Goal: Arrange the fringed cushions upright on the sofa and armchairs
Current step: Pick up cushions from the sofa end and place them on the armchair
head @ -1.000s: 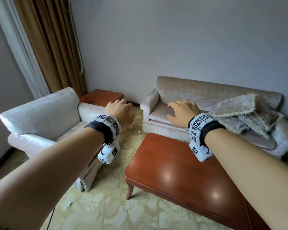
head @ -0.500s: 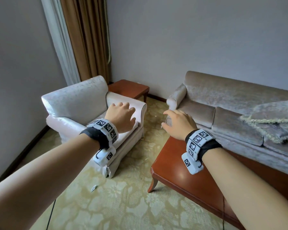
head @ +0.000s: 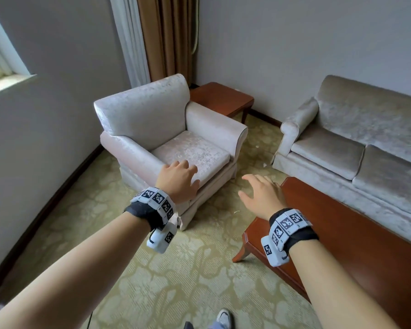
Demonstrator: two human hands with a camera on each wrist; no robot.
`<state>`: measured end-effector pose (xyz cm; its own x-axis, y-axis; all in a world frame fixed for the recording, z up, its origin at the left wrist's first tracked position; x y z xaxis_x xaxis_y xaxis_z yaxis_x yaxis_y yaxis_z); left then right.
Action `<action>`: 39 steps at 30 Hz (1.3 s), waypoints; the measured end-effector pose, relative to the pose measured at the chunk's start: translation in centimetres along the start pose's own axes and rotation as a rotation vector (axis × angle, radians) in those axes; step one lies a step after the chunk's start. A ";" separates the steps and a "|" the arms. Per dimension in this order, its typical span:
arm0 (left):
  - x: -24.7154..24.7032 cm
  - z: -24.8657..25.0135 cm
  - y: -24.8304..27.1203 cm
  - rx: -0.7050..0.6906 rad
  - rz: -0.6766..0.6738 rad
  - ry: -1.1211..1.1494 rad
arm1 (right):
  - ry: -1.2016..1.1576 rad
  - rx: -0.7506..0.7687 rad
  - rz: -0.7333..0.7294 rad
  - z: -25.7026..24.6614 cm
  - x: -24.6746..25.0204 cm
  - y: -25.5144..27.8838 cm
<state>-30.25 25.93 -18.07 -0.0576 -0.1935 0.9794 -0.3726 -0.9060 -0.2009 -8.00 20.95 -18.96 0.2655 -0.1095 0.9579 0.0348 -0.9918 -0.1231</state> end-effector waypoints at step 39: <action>-13.7 -1.9 -55.0 -0.270 -0.222 0.468 | -0.288 -0.332 0.103 19.7 -1.0 -44.5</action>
<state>-10.78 79.10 -20.41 -0.3311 0.2323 0.9146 -0.6416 -0.7661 -0.0377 9.15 66.52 -19.57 0.5104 -0.2326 0.8279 -0.3044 -0.9493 -0.0790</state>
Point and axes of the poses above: each hand's wrist, its own y-axis away from the middle knuckle, its own x-axis out of the back of the hand, z = x × y, the point moved 8 cm from there along -y, towards the middle knuckle, and after that the axes turned 2 degrees about -y, right-handed, at the moved point
